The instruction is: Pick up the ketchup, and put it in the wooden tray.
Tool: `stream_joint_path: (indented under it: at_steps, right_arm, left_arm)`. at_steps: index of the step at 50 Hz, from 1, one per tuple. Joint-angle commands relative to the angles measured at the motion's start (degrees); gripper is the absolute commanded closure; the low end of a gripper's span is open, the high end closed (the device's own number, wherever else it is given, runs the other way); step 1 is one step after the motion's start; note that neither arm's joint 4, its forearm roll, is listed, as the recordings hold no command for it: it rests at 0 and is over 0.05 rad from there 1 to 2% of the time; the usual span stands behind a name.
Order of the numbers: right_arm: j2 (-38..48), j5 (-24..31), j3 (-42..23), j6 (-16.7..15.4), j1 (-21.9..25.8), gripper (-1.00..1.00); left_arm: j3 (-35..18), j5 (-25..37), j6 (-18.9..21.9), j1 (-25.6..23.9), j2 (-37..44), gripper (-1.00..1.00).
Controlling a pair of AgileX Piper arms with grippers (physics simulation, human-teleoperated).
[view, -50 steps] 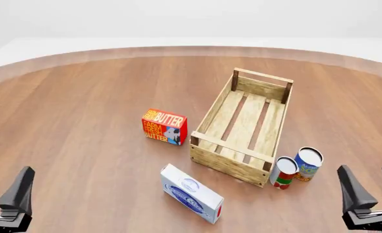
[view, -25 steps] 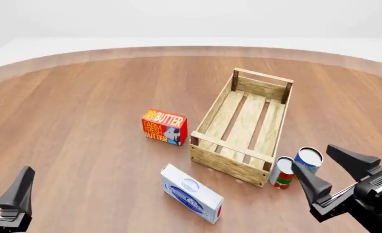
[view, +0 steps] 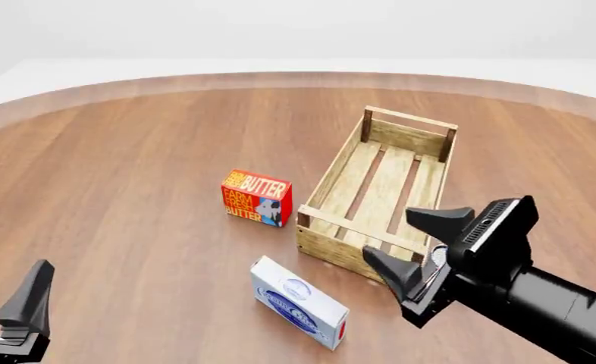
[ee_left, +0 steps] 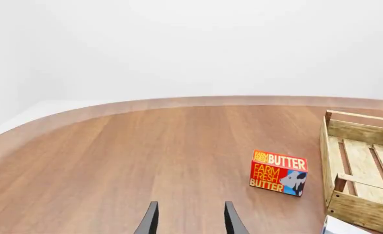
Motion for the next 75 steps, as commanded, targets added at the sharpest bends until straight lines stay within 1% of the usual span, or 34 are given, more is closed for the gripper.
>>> stream_joint_path:
  at_steps: [1,2,3,9,16,19,23,26,27,29,31,34,37,43,45,51,62,65,67,75]
  right_arm:
    - [8.9,-2.8,-4.2,0.7,7.1,-1.0]
    - [10.2,-3.2,-5.0,0.5,8.2,-1.0]
    - [10.2,-3.2,-5.0,0.5,8.2,-1.0]
    - [13.8,-3.8,-7.9,0.2,12.0,-1.0]
    - [17.1,-4.5,-9.9,-0.1,15.0,-1.0]
    - [18.8,-5.0,-10.6,-1.1,15.9,-1.0]
    - [20.4,-5.6,-11.5,-1.0,17.3,-1.0]
    - [22.4,-6.3,-12.5,-2.4,18.4,-1.0]
    - [23.6,-6.7,-12.8,-3.8,18.3,-1.0]
    - [25.1,-7.4,-14.0,-2.2,20.0,-1.0]
    - [27.4,-8.0,-15.3,-3.3,20.9,-1.0]
    - [29.6,-8.7,-16.3,-3.8,21.7,-1.0]
    - [32.7,-9.4,-18.2,-3.1,23.8,-1.0]
    - [37.9,-11.2,-20.9,-2.9,27.5,-1.0]
    - [38.6,-11.3,-21.3,-2.9,27.8,-1.0]
    - [43.4,-11.8,-24.7,-2.6,31.5,-1.0]
    - [47.7,-11.8,-28.0,-2.9,35.7,-1.0]
    - [48.3,-11.9,-28.5,-3.1,36.2,-1.0]
    - [49.2,-11.8,-29.3,-2.5,37.1,-1.0]
    - [51.5,-11.8,-31.3,-2.9,38.8,-1.0]
  left_arm:
    - [0.0,0.0,0.0,0.0,0.0,-1.0]
    - [0.0,0.0,0.0,0.0,0.0,-1.0]
    - [0.0,0.0,0.0,0.0,0.0,-1.0]
    - [0.0,0.0,0.0,0.0,0.0,-1.0]
    - [0.0,0.0,0.0,0.0,0.0,-1.0]
    - [0.0,0.0,0.0,0.0,0.0,-1.0]
    - [0.0,0.0,0.0,0.0,0.0,-1.0]
    - [0.0,0.0,0.0,0.0,0.0,-1.0]
    - [0.0,0.0,0.0,0.0,0.0,-1.0]
    - [0.0,0.0,0.0,0.0,0.0,-1.0]
    - [0.0,0.0,0.0,0.0,0.0,-1.0]
    - [0.0,0.0,0.0,0.0,0.0,-1.0]
    - [0.0,0.0,0.0,0.0,0.0,-1.0]
    - [0.0,0.0,0.0,0.0,0.0,-1.0]
    - [0.0,0.0,0.0,0.0,0.0,-1.0]
    - [0.0,0.0,0.0,0.0,0.0,-1.0]
    - [0.0,0.0,0.0,0.0,0.0,-1.0]
    - [0.0,0.0,0.0,0.0,0.0,-1.0]
    - [0.0,0.0,0.0,0.0,0.0,-1.0]
    - [0.0,0.0,0.0,0.0,0.0,-1.0]
